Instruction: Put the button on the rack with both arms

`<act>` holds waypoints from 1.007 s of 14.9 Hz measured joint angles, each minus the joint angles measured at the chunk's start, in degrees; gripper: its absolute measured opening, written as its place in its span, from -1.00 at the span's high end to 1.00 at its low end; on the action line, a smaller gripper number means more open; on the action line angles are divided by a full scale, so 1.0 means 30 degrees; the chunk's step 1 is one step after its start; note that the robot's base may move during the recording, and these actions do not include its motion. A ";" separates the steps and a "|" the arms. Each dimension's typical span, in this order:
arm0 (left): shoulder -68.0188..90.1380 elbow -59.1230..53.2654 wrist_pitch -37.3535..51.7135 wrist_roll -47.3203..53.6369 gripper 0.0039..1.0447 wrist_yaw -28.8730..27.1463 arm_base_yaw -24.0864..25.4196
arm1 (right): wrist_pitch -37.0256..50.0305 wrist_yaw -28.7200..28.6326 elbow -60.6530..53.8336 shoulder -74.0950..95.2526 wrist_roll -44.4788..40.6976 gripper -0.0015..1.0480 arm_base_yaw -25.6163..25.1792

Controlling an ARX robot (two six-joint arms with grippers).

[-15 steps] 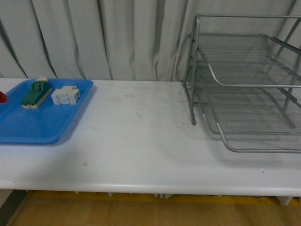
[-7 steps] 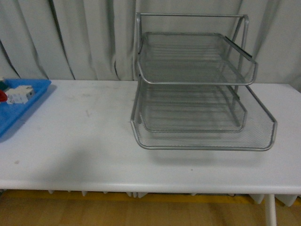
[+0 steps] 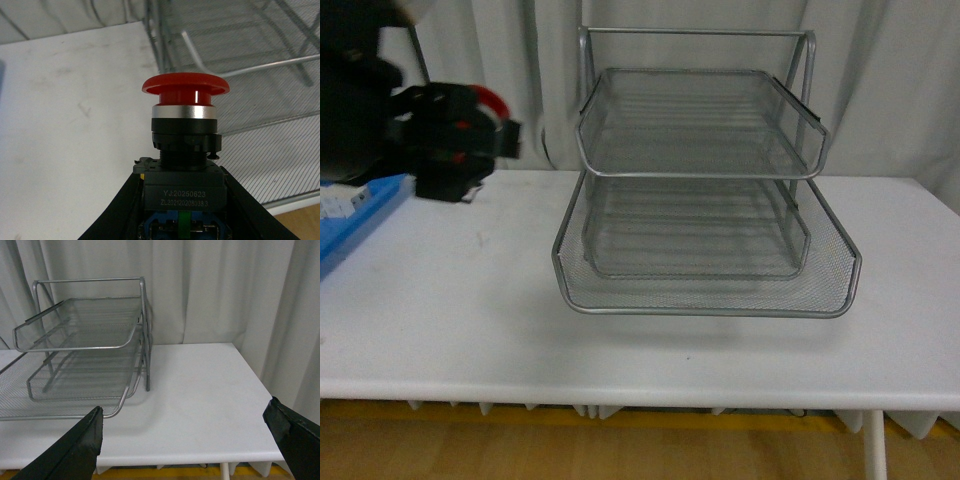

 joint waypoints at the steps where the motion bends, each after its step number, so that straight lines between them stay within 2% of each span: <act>1: 0.1384 0.1829 -0.0495 0.0306 0.32 0.0066 -0.0758 | -0.0007 0.0000 0.0000 0.0000 0.0000 -0.87 0.0000; 3: 0.3672 0.4801 -0.1151 0.0976 0.32 0.0131 -0.2193 | -0.0007 0.0000 0.0000 0.0000 0.0000 -0.87 0.0000; 6: 0.6266 0.7373 -0.2390 0.1931 0.32 0.0408 -0.3563 | -0.0007 0.0000 0.0000 0.0000 0.0000 -0.87 0.0000; 15: 1.0076 1.0025 -0.4575 0.2557 0.32 0.1195 -0.4415 | -0.0007 0.0000 0.0000 0.0000 0.0000 -0.87 0.0000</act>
